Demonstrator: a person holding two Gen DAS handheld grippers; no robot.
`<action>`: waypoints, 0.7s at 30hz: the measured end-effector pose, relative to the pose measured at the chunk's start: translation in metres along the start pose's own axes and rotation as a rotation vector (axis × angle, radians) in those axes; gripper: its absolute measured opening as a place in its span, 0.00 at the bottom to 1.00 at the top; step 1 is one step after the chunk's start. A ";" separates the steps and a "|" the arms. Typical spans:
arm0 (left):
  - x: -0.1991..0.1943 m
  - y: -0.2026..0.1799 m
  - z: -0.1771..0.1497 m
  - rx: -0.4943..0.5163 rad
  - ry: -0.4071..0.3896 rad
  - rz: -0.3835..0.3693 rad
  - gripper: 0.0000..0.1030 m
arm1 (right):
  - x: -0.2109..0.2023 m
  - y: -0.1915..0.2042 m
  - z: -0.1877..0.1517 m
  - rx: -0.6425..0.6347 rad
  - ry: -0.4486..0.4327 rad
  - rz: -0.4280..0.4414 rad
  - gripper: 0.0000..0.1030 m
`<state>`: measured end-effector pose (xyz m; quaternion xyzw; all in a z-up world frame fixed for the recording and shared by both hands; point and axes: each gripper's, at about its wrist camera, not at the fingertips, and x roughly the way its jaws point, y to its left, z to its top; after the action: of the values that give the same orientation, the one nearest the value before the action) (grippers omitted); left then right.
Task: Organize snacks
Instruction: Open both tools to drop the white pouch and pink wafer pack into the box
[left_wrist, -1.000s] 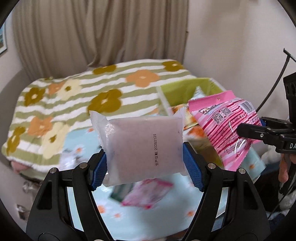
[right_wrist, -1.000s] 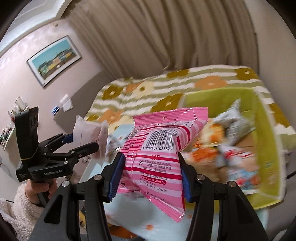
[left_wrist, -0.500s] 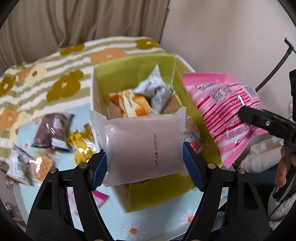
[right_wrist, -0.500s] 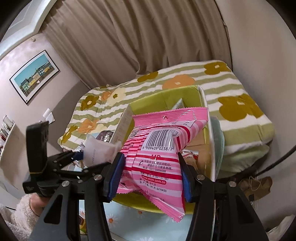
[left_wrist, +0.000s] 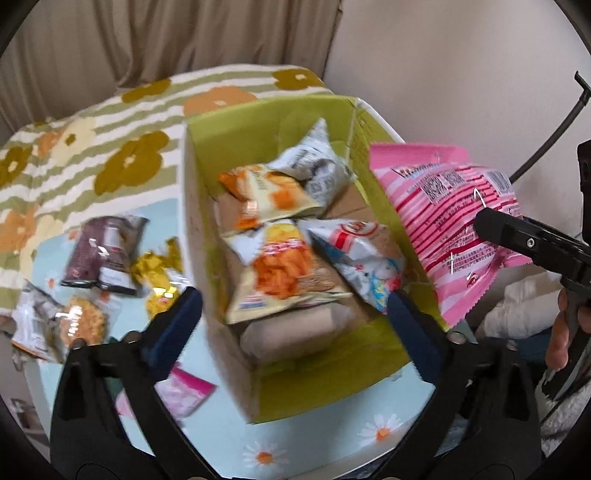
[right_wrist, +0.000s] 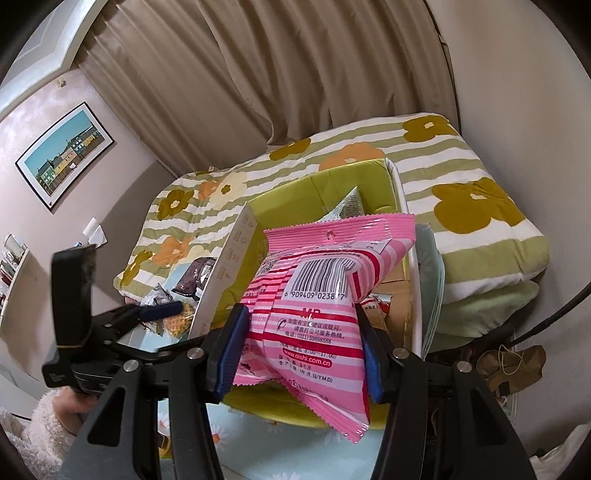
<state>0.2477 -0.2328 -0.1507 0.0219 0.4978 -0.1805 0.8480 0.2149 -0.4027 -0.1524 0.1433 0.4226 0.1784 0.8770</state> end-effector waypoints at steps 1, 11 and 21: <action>-0.003 0.004 -0.002 -0.006 -0.005 0.007 0.98 | 0.001 0.000 -0.001 -0.009 0.001 -0.007 0.49; -0.021 0.034 -0.019 -0.100 -0.031 0.027 0.98 | 0.022 0.019 -0.012 -0.082 0.069 -0.046 0.49; -0.034 0.035 -0.030 -0.111 -0.055 0.046 0.98 | 0.023 0.031 -0.023 -0.136 0.019 -0.112 1.00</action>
<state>0.2189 -0.1838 -0.1422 -0.0187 0.4829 -0.1339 0.8652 0.2039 -0.3623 -0.1701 0.0578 0.4251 0.1587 0.8892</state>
